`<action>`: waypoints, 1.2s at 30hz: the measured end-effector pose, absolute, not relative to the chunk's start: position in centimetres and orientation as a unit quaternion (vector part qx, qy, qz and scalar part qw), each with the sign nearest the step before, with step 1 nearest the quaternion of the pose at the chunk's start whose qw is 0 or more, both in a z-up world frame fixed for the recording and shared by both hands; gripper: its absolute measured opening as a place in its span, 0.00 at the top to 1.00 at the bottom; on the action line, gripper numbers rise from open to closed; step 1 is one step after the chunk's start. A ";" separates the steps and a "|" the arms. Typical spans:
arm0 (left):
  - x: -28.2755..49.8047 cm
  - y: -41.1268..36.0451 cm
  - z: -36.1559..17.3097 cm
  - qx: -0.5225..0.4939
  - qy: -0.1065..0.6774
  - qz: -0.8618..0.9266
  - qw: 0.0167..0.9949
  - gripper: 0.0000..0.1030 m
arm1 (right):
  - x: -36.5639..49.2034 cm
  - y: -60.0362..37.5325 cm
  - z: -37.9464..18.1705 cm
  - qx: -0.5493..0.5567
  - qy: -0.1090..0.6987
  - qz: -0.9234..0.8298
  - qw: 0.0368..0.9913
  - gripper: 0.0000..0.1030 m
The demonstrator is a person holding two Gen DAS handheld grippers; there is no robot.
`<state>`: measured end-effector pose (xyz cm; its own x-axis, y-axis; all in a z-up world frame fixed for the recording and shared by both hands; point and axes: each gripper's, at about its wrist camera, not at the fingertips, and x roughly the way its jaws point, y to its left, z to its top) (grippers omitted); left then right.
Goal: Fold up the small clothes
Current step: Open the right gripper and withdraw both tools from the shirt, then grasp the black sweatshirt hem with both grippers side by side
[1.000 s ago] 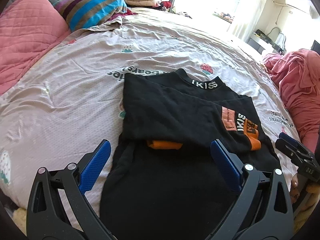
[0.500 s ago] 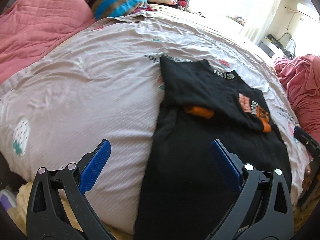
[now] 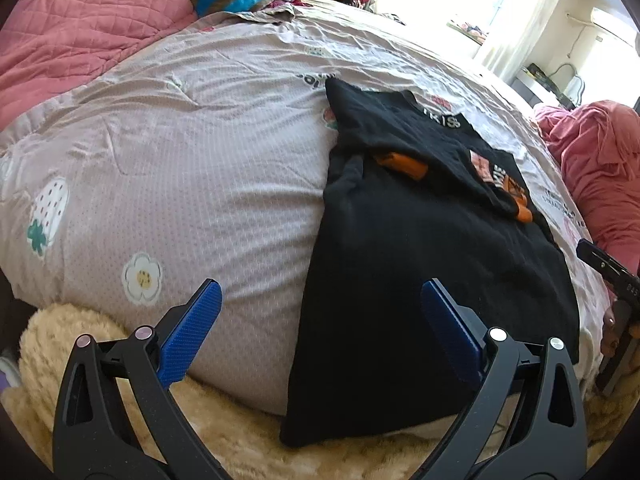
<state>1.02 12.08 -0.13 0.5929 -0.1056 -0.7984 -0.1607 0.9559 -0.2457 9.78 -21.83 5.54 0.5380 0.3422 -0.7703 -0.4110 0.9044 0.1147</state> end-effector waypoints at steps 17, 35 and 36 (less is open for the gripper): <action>-1.8 11.8 -3.7 -0.171 0.500 -0.045 0.848 0.44 | 7.8 -24.2 3.7 -0.049 0.461 0.188 0.866 0.08; -2.7 10.8 -4.8 -0.172 0.520 -0.072 0.834 0.65 | 4.1 -30.1 3.0 -0.052 0.521 0.175 0.834 0.09; -2.7 11.1 -4.8 -0.174 0.524 -0.070 0.831 0.68 | 3.9 -30.3 2.8 -0.050 0.527 0.178 0.829 0.10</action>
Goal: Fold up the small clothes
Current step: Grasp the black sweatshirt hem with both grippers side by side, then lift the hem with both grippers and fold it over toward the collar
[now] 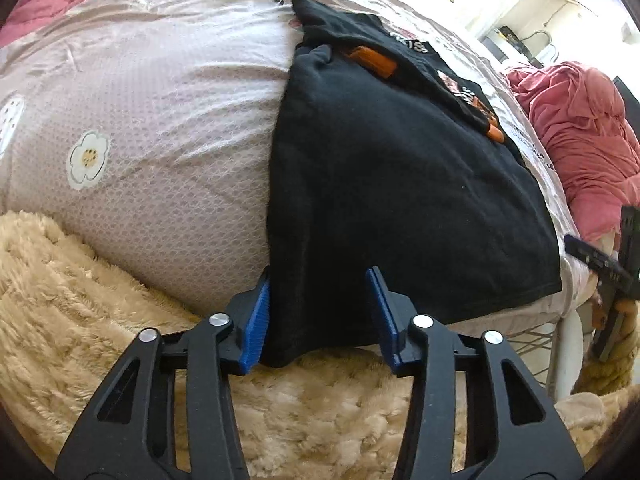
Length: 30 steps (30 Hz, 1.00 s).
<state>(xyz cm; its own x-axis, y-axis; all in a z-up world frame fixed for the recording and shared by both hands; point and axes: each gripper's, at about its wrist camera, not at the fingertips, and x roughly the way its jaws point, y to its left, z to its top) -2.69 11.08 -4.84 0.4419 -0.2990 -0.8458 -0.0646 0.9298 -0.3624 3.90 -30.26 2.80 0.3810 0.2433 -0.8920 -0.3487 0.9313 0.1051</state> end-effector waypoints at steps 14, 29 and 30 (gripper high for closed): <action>-2.1 11.5 -5.3 -0.179 0.534 -0.071 0.823 0.71 | 2.4 -32.7 0.3 -0.044 0.566 0.202 0.798 0.61; -2.3 12.6 -5.5 -0.212 0.539 -0.059 0.813 0.85 | 2.3 -32.5 2.2 -0.035 0.518 0.234 0.822 0.92; -2.3 12.5 -5.3 -0.210 0.538 -0.058 0.814 0.88 | 2.3 -32.5 2.6 -0.028 0.513 0.240 0.824 0.92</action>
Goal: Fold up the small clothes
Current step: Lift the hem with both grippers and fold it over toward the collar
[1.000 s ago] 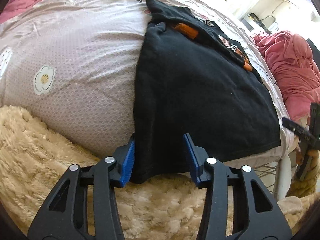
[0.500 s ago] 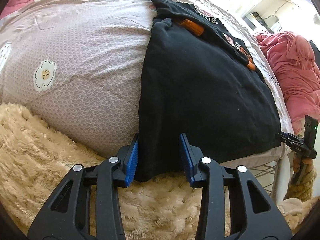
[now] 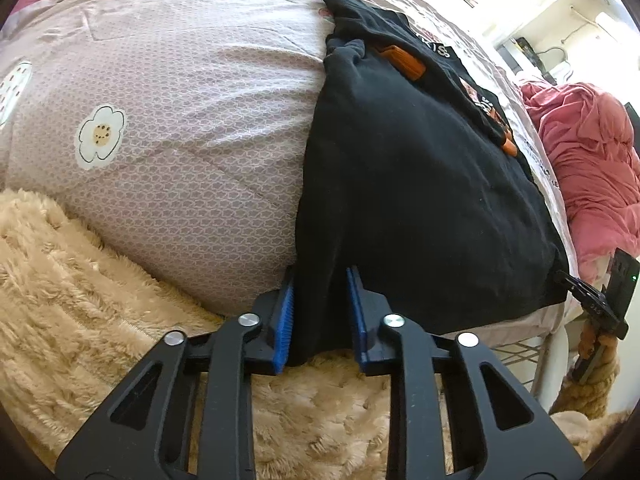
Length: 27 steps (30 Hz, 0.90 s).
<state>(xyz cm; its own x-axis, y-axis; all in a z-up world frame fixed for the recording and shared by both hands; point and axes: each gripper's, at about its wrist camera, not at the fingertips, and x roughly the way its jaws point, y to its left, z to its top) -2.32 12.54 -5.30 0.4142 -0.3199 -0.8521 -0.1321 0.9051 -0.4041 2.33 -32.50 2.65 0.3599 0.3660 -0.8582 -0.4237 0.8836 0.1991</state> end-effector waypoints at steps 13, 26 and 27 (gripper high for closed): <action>-2.8 11.1 -1.5 -0.205 0.493 -0.073 0.842 0.98 | 2.8 -33.0 6.4 0.041 0.443 0.278 0.851 0.92; -1.6 12.1 2.7 -0.214 0.444 -0.069 0.867 0.98 | 3.3 -35.1 8.5 0.075 0.392 0.262 0.879 0.92; -1.4 12.1 3.2 -0.215 0.438 -0.068 0.870 0.98 | 3.5 -35.3 8.6 0.079 0.388 0.261 0.881 0.92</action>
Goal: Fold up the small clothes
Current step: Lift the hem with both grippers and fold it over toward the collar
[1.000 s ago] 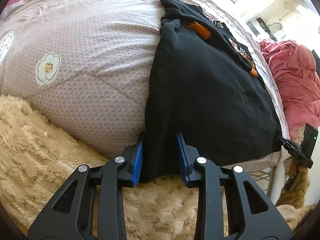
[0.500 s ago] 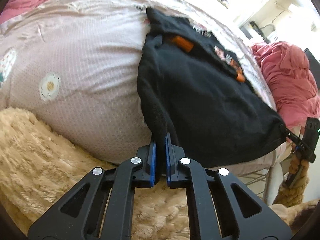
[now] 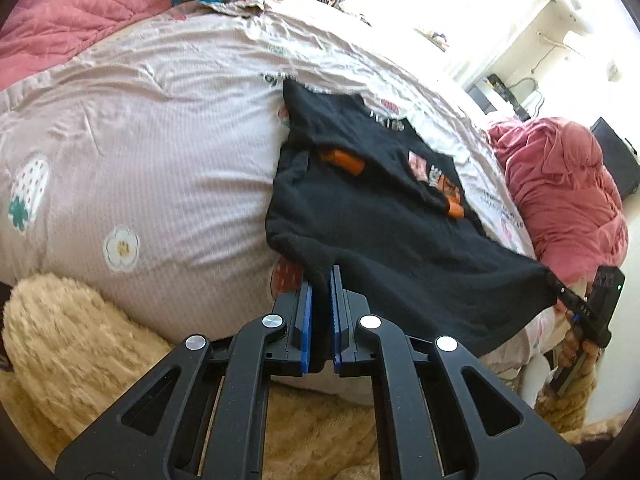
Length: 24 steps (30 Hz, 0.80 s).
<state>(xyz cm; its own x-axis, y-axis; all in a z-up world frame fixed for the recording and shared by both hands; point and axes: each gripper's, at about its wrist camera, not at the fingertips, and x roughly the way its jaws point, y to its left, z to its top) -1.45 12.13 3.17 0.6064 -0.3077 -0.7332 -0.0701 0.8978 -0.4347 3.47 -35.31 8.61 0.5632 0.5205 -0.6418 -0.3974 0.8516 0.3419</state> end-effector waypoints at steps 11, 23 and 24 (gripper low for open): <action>0.2 12.0 6.5 -0.211 0.405 -0.059 0.888 0.98 | 4.9 -35.9 10.3 0.092 0.343 0.256 0.899 0.92; 3.0 12.6 9.0 -0.210 0.376 -0.036 0.902 0.98 | 8.5 -35.8 12.4 0.101 0.302 0.255 0.913 0.92; 3.4 12.6 9.2 -0.209 0.374 -0.034 0.903 0.98 | 8.9 -35.7 12.6 0.100 0.299 0.257 0.914 0.92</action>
